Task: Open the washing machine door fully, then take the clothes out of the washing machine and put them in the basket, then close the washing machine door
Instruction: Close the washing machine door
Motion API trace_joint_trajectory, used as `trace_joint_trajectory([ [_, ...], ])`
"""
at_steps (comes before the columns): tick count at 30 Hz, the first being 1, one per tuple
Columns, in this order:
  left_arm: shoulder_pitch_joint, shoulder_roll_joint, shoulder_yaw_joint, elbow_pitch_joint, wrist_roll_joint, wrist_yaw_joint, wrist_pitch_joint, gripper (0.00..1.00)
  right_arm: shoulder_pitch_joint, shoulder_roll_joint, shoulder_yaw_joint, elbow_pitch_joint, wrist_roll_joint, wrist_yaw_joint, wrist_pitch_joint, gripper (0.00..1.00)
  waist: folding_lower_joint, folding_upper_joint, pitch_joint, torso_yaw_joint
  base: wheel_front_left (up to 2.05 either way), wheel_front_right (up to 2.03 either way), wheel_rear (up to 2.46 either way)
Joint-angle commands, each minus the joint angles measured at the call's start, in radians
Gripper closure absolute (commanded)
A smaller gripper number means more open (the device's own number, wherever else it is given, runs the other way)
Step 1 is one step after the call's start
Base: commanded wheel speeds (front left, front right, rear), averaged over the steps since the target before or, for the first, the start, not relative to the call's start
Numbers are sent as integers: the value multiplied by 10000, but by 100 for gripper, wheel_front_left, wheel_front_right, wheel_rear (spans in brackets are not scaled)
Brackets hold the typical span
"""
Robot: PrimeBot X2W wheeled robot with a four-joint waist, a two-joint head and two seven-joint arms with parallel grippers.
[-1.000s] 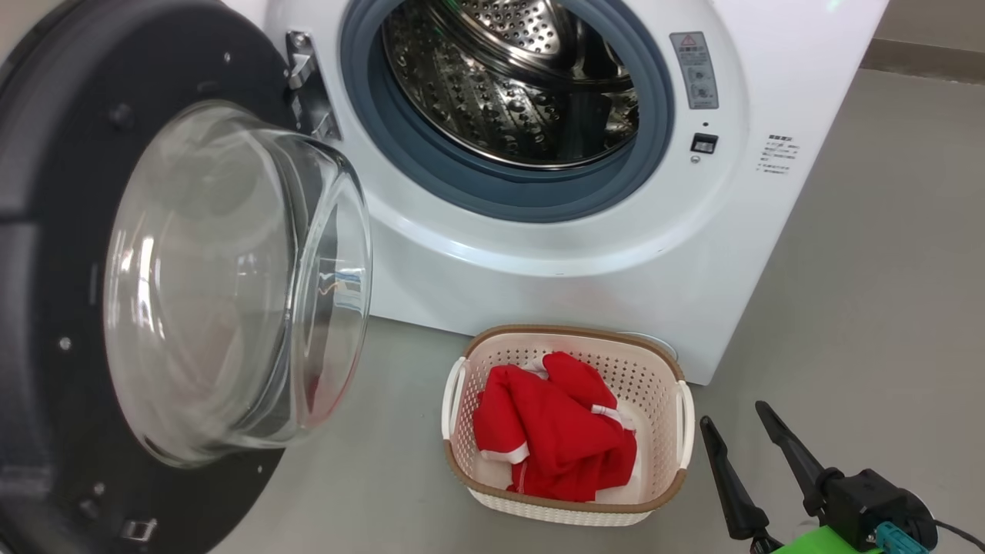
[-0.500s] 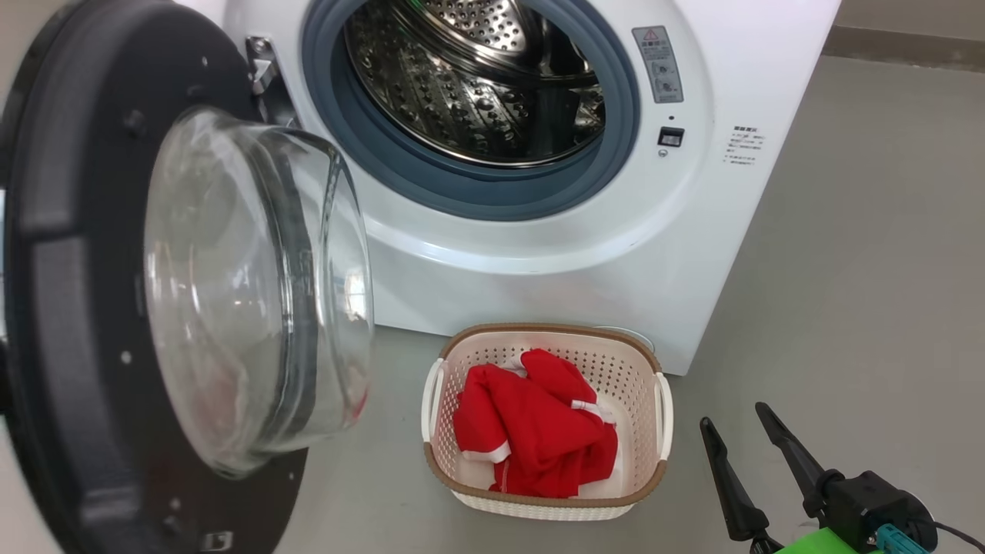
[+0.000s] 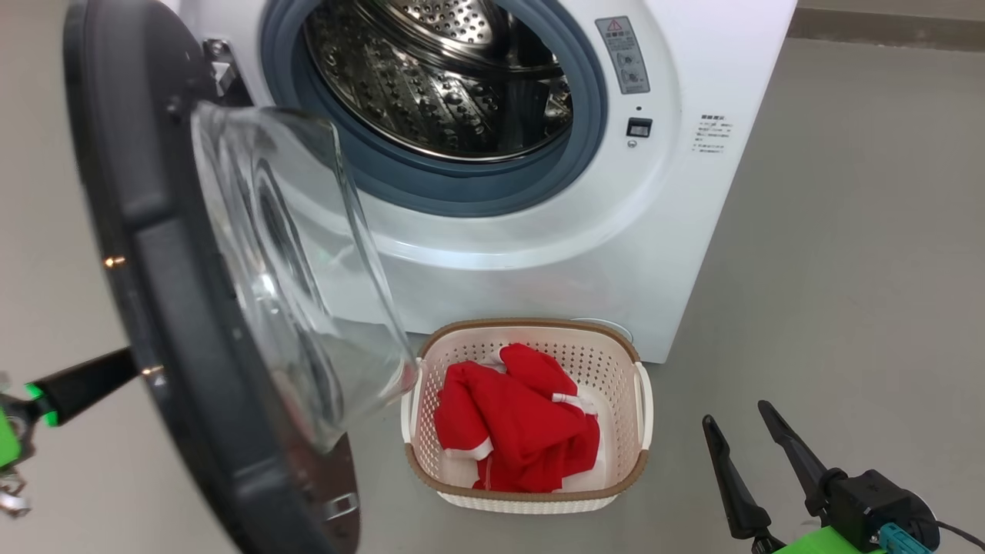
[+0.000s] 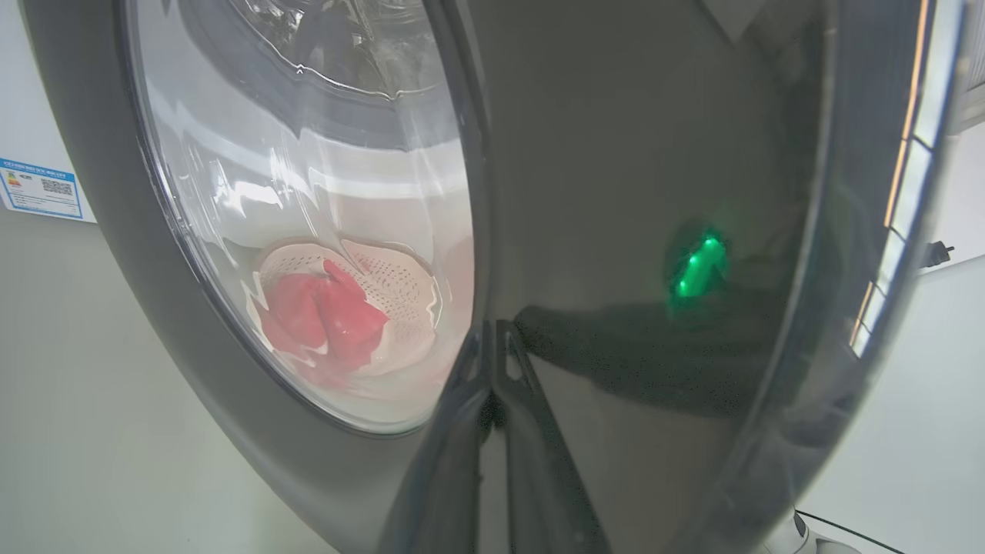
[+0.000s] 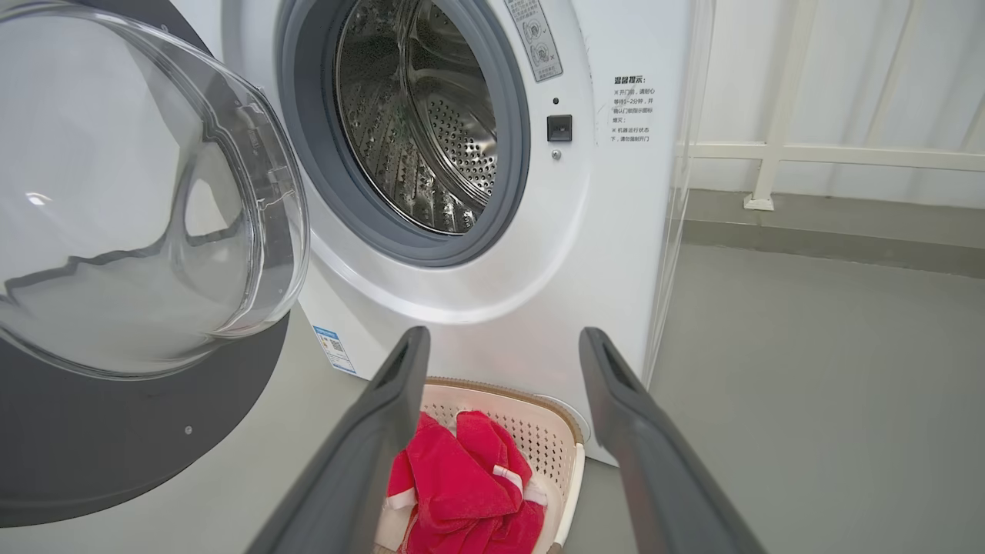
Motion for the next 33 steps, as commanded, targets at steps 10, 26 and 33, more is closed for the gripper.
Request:
trace_joint_trajectory([
  [10,-935,-22,-139,-687,52,-71,-601,100,-334,-14,164,-256,-42,48,-65,0,-1,0,87,-192,0,0,0],
  [26,612,-310,-64,-167,346,-71,-2550,0,-184,-8,377,-138,150,48,-65,0,-1,0,-287,150,0,0,0],
  [33,1648,-579,18,-77,312,-71,-3413,0,-90,-8,454,-85,195,48,-65,0,-1,0,-452,415,0,0,0],
])
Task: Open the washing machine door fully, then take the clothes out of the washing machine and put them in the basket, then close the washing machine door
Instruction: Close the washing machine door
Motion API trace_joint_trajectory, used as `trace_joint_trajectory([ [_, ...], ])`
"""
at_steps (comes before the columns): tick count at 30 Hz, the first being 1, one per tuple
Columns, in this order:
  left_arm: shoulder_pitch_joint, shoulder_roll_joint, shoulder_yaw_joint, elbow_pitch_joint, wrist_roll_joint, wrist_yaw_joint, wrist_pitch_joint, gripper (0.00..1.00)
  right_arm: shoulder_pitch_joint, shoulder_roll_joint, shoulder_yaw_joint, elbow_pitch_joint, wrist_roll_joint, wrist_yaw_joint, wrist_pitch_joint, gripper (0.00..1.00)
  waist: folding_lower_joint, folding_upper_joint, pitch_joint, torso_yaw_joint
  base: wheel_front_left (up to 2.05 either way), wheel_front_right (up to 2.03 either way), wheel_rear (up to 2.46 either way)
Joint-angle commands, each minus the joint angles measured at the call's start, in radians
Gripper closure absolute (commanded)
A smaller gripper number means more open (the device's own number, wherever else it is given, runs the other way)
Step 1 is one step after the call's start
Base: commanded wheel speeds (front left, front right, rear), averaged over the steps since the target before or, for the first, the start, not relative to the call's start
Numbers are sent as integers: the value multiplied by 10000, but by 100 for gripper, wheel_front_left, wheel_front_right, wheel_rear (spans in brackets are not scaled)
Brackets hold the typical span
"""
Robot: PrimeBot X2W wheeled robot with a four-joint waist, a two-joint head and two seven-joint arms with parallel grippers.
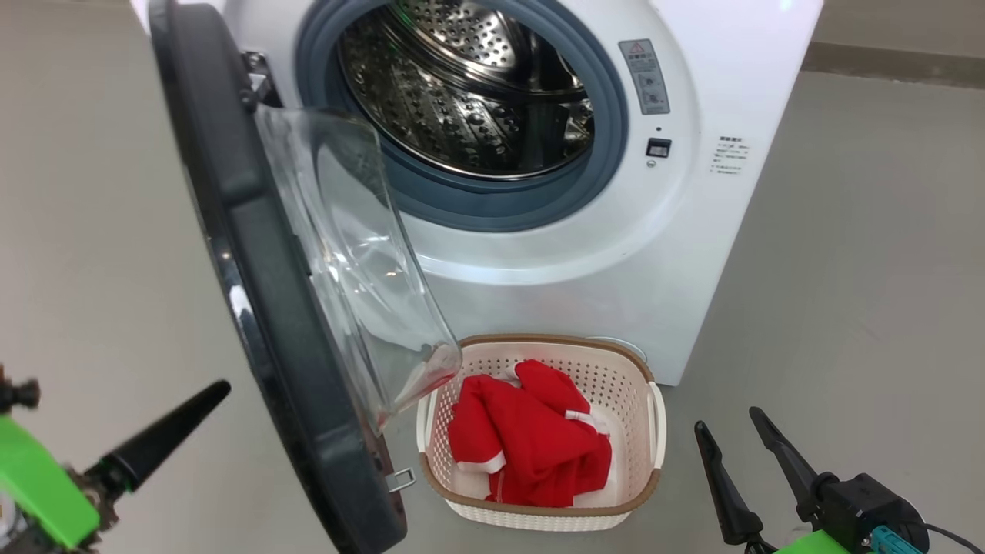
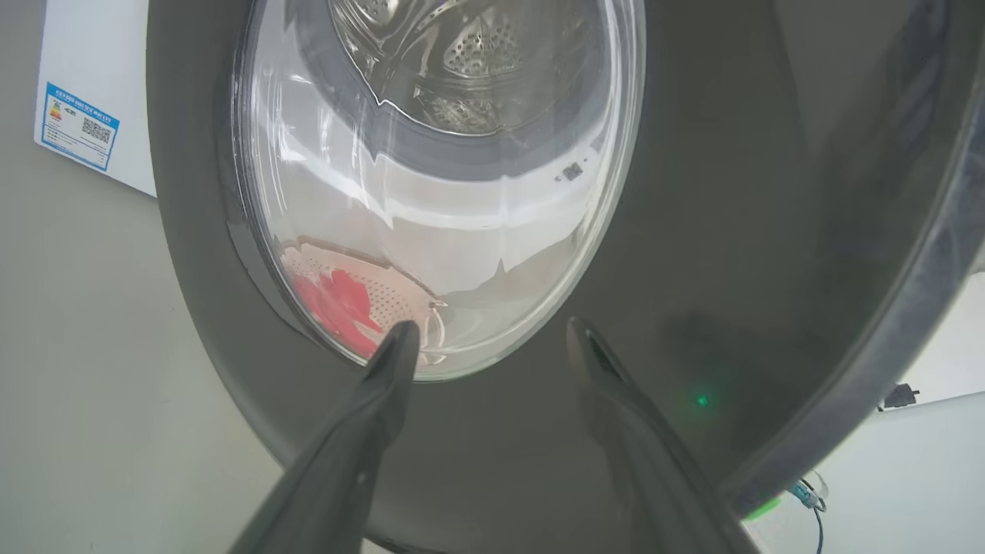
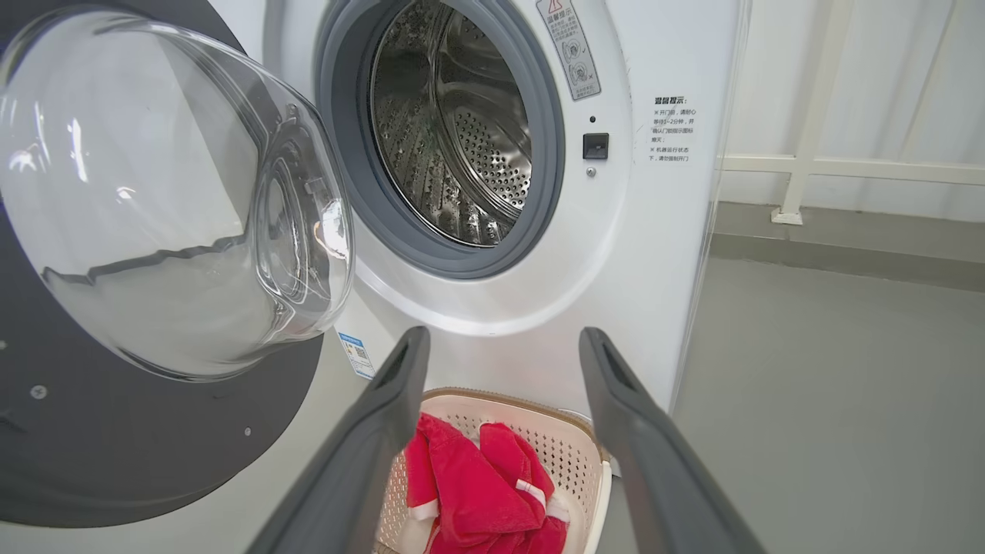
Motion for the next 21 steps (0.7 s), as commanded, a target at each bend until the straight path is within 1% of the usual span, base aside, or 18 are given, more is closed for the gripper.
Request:
trace_joint_trajectory([
  [1,-131,376,527,-151,101,-65,-210,0,-89,-40,290,-203,34,48,-65,0,0,-1,-81,118,0,0,0],
  [6,497,-25,615,96,244,-65,-1403,0,-43,-40,336,-153,60,48,-65,0,0,-1,-206,315,0,0,0],
  [10,955,-274,443,251,420,-65,-2279,0,19,-40,374,-123,81,48,-65,0,0,-1,-275,438,0,0,0],
  [14,1384,-547,376,322,329,-65,-3119,0,18,-40,413,-72,100,48,-65,0,0,-1,-310,522,0,0,0],
  [21,1951,-776,13,691,702,-65,-4802,0,-31,-47,448,-20,116,48,-65,0,0,-1,-255,648,0,0,0],
])
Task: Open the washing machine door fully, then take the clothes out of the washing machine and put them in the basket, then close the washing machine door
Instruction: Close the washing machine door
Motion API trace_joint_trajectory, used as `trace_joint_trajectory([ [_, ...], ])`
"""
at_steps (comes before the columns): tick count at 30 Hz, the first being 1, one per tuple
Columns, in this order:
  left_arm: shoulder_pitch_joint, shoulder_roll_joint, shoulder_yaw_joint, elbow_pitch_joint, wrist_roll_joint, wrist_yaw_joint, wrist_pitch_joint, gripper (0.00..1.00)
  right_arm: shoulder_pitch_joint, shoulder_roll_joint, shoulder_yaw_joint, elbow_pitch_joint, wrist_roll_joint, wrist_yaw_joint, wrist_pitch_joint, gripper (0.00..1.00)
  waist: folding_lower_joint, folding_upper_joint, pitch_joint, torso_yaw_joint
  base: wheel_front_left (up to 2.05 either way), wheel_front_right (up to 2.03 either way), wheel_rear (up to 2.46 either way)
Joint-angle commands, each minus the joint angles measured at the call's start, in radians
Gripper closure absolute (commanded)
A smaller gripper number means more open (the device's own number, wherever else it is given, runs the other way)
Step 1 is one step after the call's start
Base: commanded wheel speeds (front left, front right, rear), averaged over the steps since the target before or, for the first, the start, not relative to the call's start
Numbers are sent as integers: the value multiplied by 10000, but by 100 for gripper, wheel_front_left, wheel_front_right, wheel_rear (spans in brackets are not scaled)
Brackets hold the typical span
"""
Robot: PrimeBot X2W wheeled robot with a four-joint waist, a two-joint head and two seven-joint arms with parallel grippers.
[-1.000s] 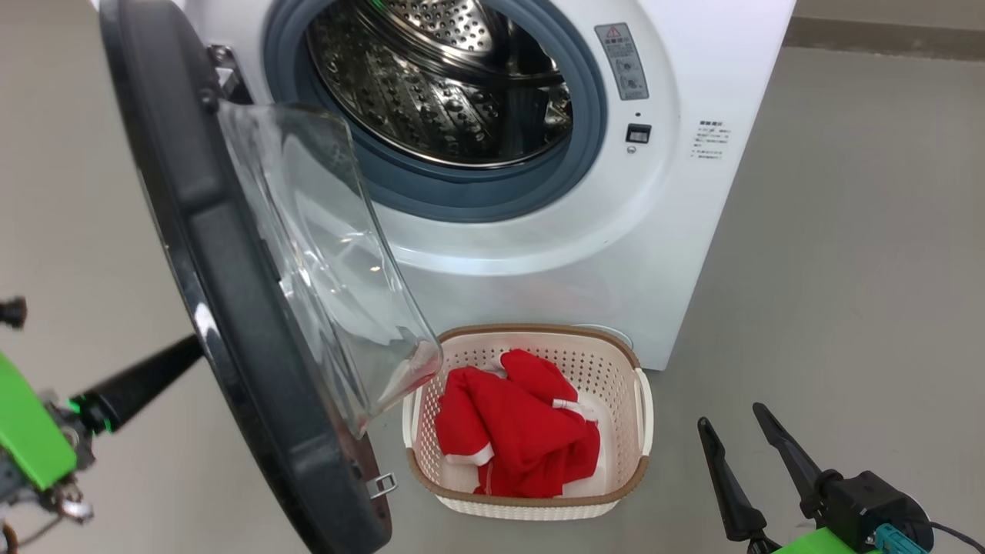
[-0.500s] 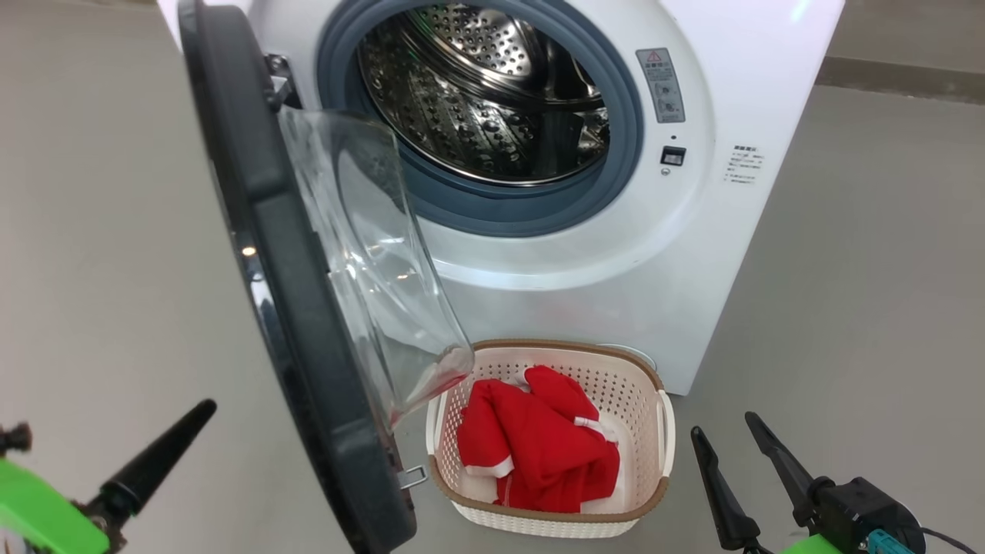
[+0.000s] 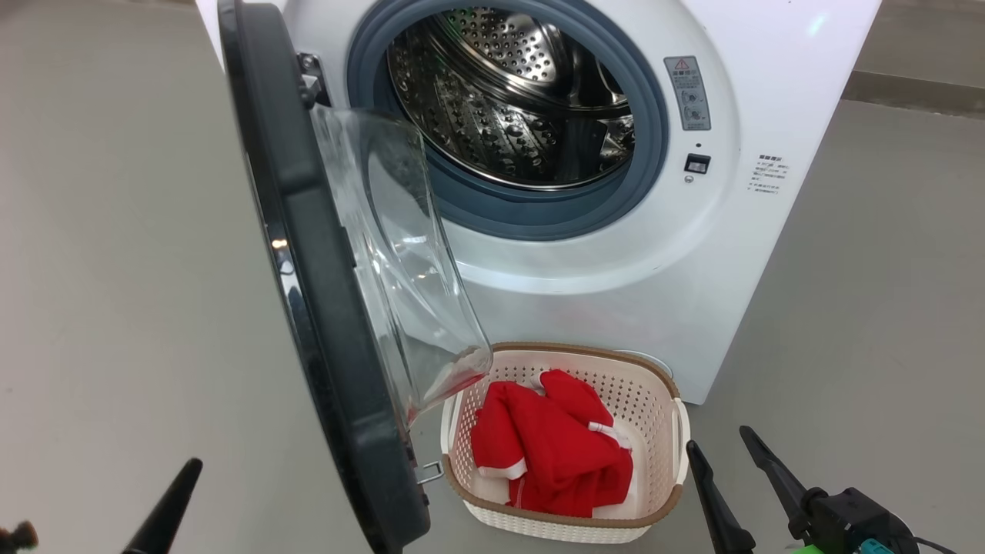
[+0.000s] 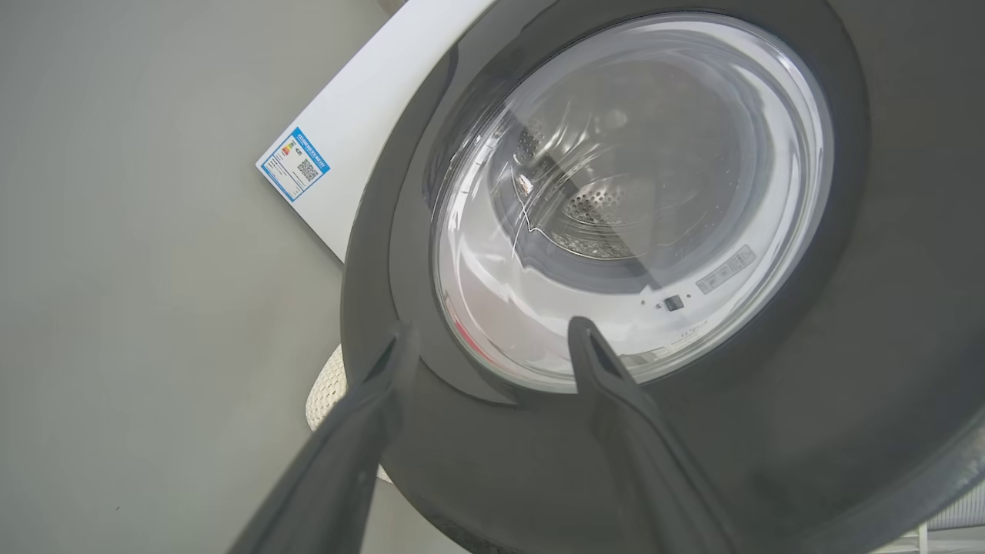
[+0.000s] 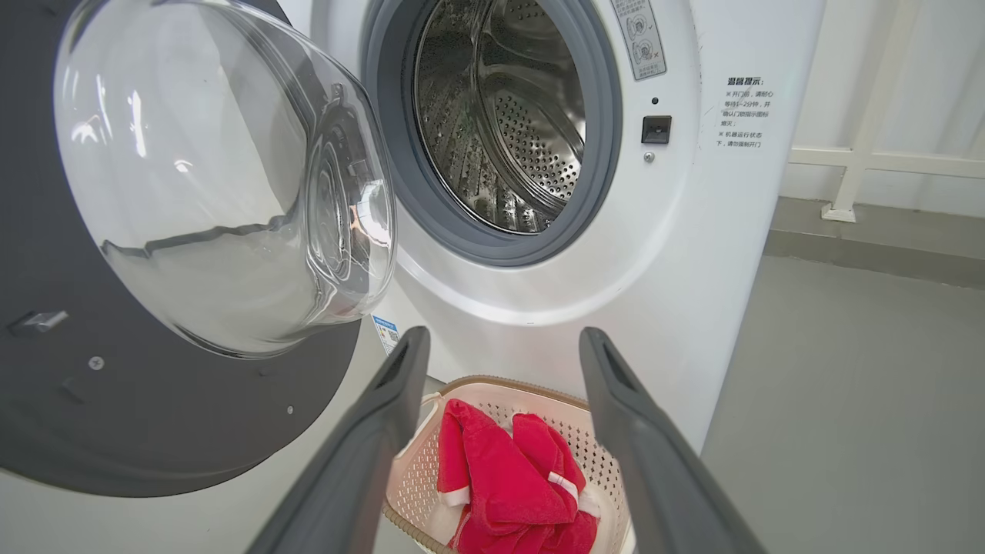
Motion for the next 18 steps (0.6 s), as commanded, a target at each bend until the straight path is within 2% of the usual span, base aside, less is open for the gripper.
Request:
trace_joint_trajectory([
  [1,-211,249,294,-134,124,-65,-321,0,-239,-58,232,-201,72,48,-65,0,0,0,9,24,0,0,0],
  [5,-17,239,-123,29,448,-65,-1441,0,-276,-60,262,-164,79,48,-65,0,0,0,2,21,0,0,0],
  [12,314,564,-1395,536,1467,-65,-3592,0,-381,-58,186,-142,159,48,-65,0,0,0,-46,-50,0,0,0],
  [14,301,645,-1802,858,1898,-65,-4034,0,-384,-56,122,-156,179,48,-65,0,0,0,-56,-31,0,0,0],
  [18,114,462,-2129,1461,2737,-65,-4391,0,-363,-54,30,-165,195,48,-65,0,0,0,-92,-1,0,0,0],
])
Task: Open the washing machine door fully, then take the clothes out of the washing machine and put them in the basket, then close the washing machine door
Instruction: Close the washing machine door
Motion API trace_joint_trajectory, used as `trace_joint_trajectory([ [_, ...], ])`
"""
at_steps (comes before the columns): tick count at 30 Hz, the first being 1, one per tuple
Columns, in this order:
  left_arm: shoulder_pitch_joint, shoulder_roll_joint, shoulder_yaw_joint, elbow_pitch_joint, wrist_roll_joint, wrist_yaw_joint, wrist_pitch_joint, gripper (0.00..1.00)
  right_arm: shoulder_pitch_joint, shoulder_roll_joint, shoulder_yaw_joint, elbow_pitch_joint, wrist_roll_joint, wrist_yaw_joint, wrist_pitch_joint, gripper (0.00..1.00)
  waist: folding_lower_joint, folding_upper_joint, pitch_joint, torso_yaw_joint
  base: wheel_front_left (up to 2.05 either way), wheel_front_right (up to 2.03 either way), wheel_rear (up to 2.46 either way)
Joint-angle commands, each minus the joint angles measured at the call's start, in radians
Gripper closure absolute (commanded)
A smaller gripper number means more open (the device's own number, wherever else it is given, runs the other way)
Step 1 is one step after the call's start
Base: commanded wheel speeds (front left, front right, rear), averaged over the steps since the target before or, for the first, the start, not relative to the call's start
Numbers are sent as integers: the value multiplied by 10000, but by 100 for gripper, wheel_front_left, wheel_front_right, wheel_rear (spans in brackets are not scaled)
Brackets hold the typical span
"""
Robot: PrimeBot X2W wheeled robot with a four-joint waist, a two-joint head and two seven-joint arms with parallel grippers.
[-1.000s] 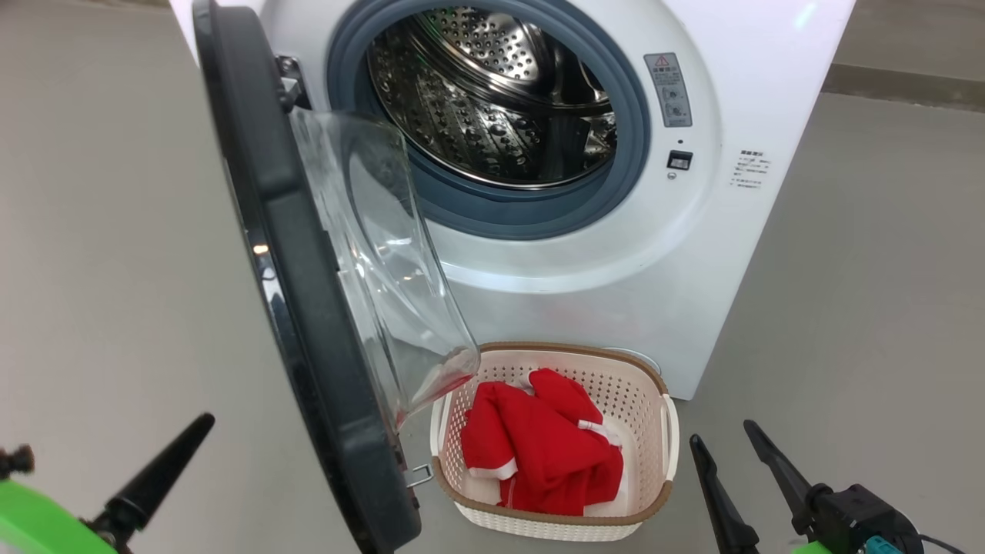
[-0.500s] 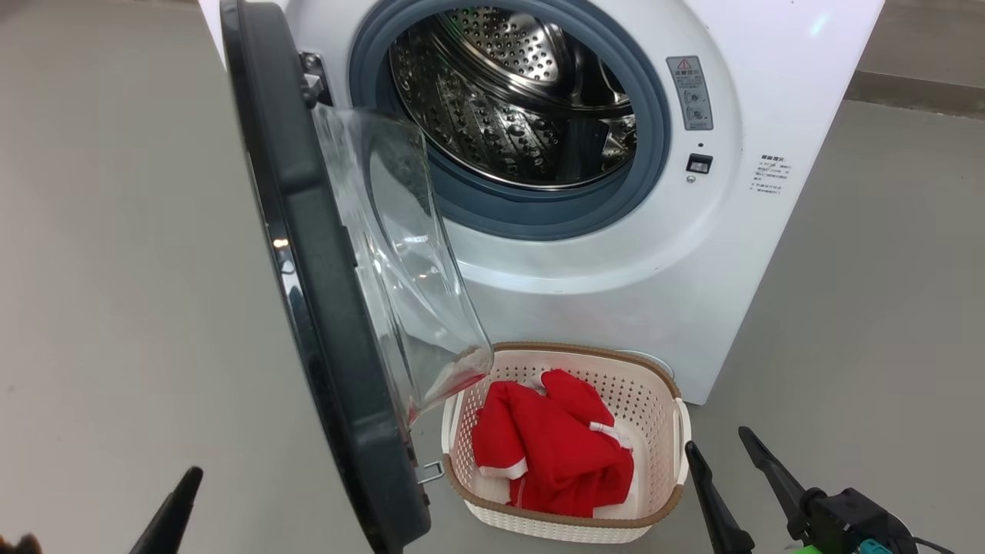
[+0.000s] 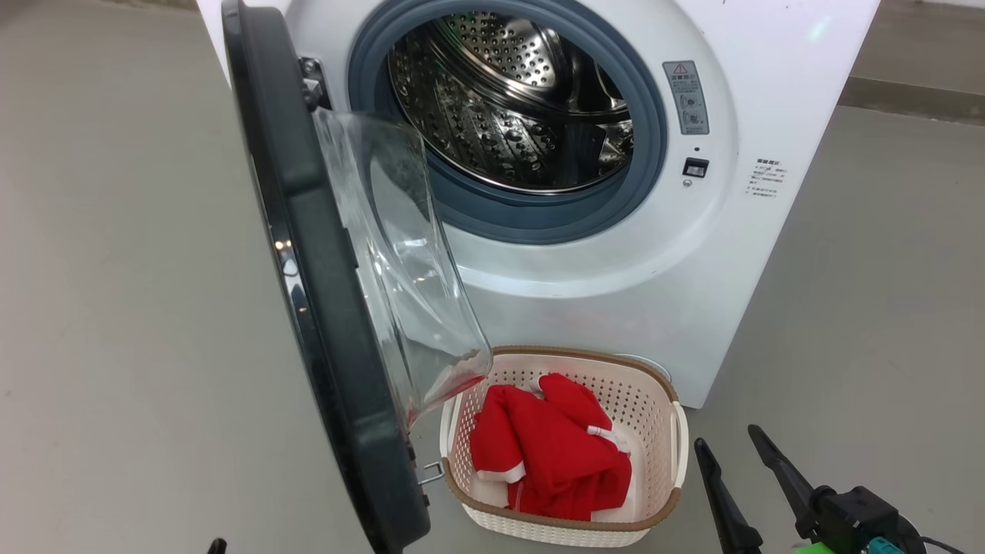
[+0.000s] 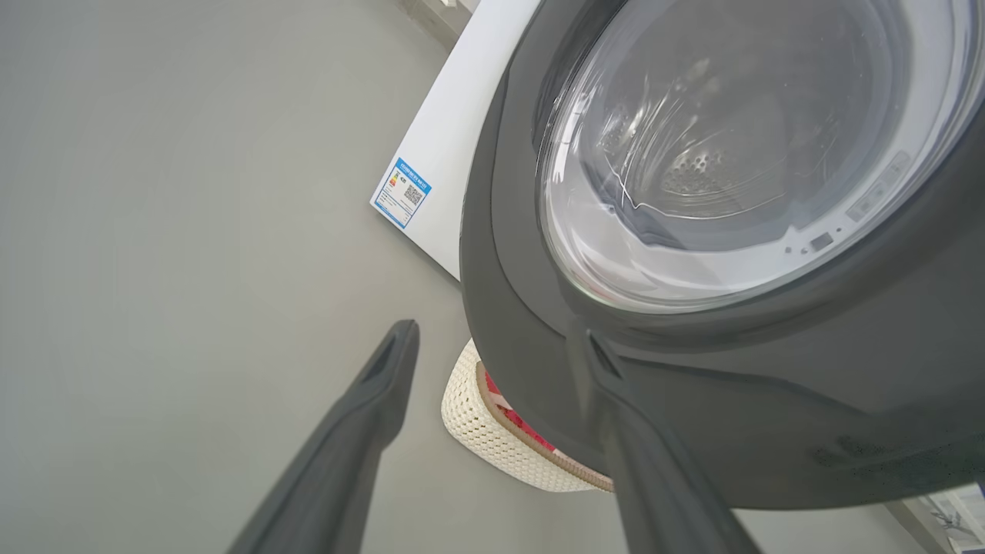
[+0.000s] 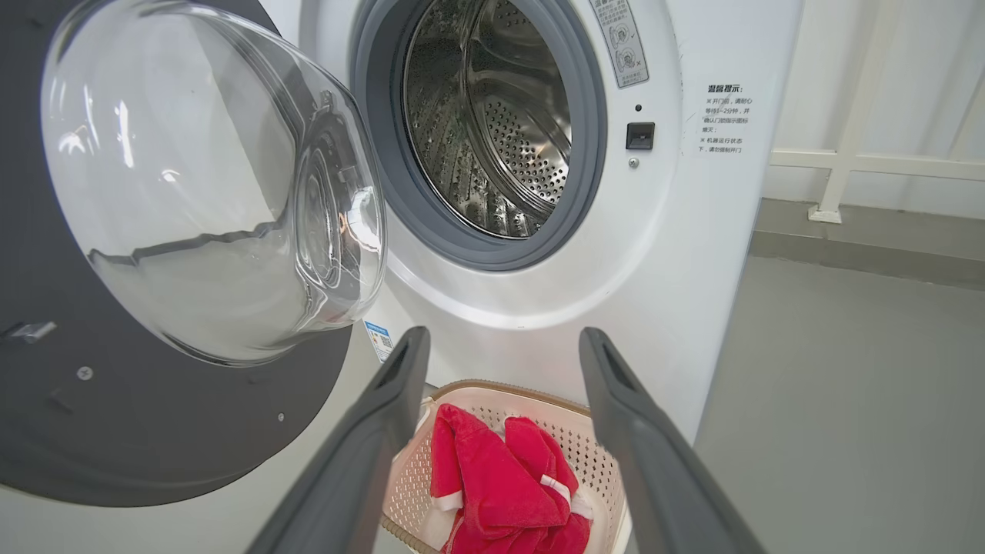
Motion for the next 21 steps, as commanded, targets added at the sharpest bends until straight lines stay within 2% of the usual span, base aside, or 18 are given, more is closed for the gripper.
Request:
trace_joint_trajectory([
  [1,-492,122,407,-6,511,-60,-127,0,-342,-55,164,-233,120,48,-65,0,0,0,-20,14,0,0,0],
  [2,-492,122,407,-6,511,-60,-127,0,-342,-55,164,-233,120,48,-65,0,0,0,-20,14,0,0,0],
  [11,-333,-1389,2342,-298,3557,-60,-139,0,-329,-52,119,-247,205,48,-65,0,0,0,-63,-17,0,0,0],
  [15,-229,-1850,3101,-652,5278,-60,-139,0,-367,-52,117,-255,225,48,-65,0,0,0,-41,-44,0,0,0],
  [21,-37,-2480,3687,-1003,7652,-60,-140,0,-397,-52,92,-242,247,48,-65,0,0,0,-31,-113,0,0,0],
])
